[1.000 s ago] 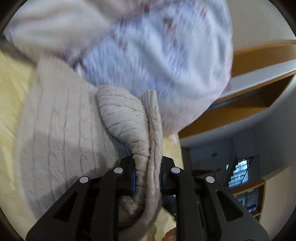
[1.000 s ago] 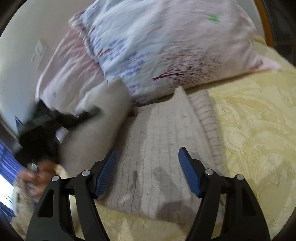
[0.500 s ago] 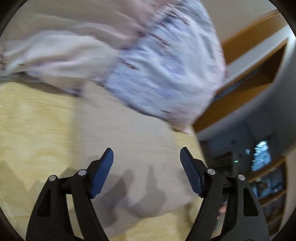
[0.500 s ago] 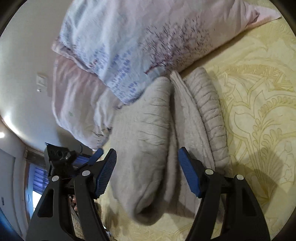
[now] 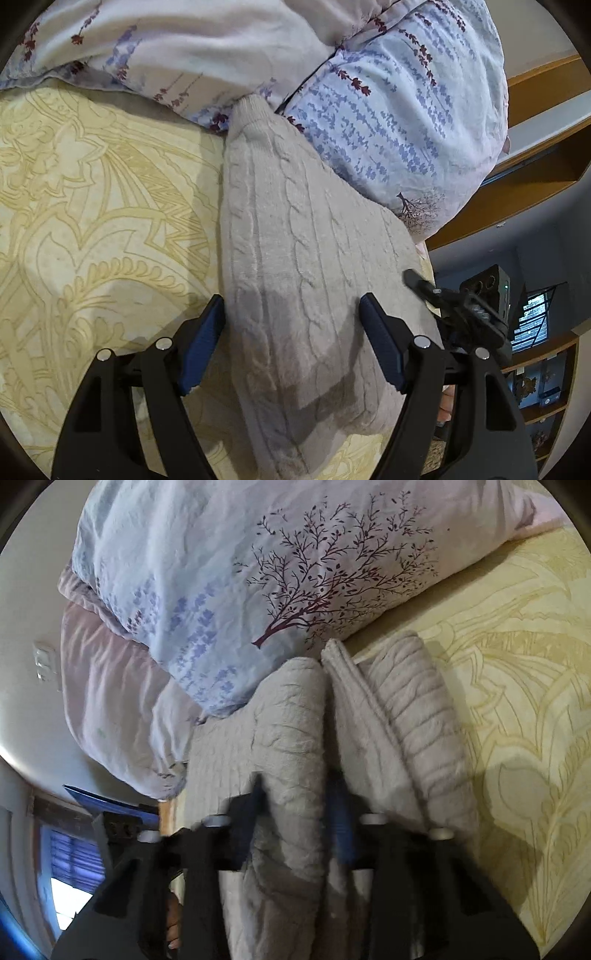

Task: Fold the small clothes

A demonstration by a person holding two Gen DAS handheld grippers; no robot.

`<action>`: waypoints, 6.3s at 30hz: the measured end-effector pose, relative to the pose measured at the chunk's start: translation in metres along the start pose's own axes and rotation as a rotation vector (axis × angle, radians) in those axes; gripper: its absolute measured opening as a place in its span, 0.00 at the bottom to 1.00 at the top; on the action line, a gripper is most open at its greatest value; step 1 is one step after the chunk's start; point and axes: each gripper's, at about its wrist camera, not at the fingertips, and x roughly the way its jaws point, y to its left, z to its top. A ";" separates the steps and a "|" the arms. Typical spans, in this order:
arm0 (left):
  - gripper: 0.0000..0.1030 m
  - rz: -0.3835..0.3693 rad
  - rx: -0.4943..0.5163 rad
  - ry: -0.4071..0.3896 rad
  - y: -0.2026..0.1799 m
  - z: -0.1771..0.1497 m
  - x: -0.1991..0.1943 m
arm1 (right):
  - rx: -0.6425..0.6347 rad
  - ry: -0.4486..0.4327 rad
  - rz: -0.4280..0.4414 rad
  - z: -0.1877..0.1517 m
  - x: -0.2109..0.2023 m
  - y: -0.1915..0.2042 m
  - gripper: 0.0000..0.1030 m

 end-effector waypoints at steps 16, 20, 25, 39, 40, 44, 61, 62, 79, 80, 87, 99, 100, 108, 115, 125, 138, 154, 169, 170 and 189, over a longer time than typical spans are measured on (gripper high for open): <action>0.72 -0.029 0.096 0.054 -0.024 -0.022 0.013 | -0.055 -0.150 -0.160 -0.002 -0.049 -0.026 0.15; 0.71 -0.049 0.077 0.068 -0.020 -0.032 0.006 | -0.023 -0.155 -0.138 -0.006 -0.063 -0.028 0.25; 0.70 -0.070 0.062 0.091 -0.016 -0.048 -0.009 | -0.095 -0.143 -0.107 -0.039 -0.100 -0.019 0.48; 0.15 -0.111 0.042 0.130 -0.009 -0.084 -0.018 | -0.219 -0.166 -0.097 -0.082 -0.114 0.003 0.09; 0.15 -0.119 0.048 0.126 -0.010 -0.085 -0.021 | -0.239 -0.207 -0.091 -0.082 -0.123 0.009 0.09; 0.13 -0.128 0.119 0.116 -0.018 -0.090 -0.029 | -0.272 -0.223 -0.170 -0.084 -0.128 0.009 0.09; 0.61 -0.063 0.132 0.007 -0.020 -0.057 -0.048 | -0.080 -0.139 -0.122 -0.035 -0.107 -0.020 0.45; 0.63 -0.054 0.127 0.003 -0.021 -0.052 -0.048 | -0.077 -0.134 -0.125 -0.032 -0.102 -0.019 0.45; 0.81 -0.039 0.047 0.004 -0.019 -0.014 -0.005 | 0.020 -0.137 -0.135 -0.014 -0.093 -0.038 0.72; 0.81 -0.042 0.045 0.006 -0.020 -0.013 -0.003 | 0.011 -0.134 -0.137 -0.013 -0.093 -0.037 0.72; 0.81 -0.063 0.031 0.033 -0.021 -0.008 0.013 | 0.032 -0.041 -0.120 -0.008 -0.070 -0.045 0.72; 0.79 -0.096 0.028 0.060 -0.029 -0.007 0.035 | 0.000 0.039 -0.023 -0.014 -0.048 -0.041 0.54; 0.76 -0.099 0.022 0.062 -0.029 -0.008 0.036 | 0.007 0.044 -0.011 -0.015 -0.047 -0.042 0.52; 0.39 -0.142 0.028 0.040 -0.028 -0.012 0.019 | -0.036 0.018 0.071 -0.027 -0.057 -0.023 0.30; 0.38 -0.117 0.115 -0.003 -0.023 -0.017 -0.039 | -0.194 0.030 0.078 -0.049 -0.042 0.037 0.28; 0.39 0.018 0.072 -0.107 0.049 -0.002 -0.114 | -0.402 0.014 0.072 -0.078 0.017 0.101 0.27; 0.57 0.145 0.041 -0.182 0.073 -0.007 -0.123 | -0.217 0.046 0.009 -0.059 0.025 0.068 0.51; 0.68 0.265 0.409 -0.174 -0.002 -0.040 -0.093 | -0.150 0.005 -0.110 -0.019 0.064 0.053 0.08; 0.73 0.539 0.491 -0.251 -0.016 -0.062 -0.098 | -0.456 -0.076 -0.114 -0.079 -0.003 0.110 0.43; 0.73 0.559 0.499 -0.249 -0.016 -0.065 -0.098 | -0.472 -0.063 -0.107 -0.085 -0.002 0.115 0.43; 0.84 0.600 0.394 -0.211 0.009 -0.060 -0.090 | -0.451 -0.039 -0.285 -0.101 0.029 0.098 0.49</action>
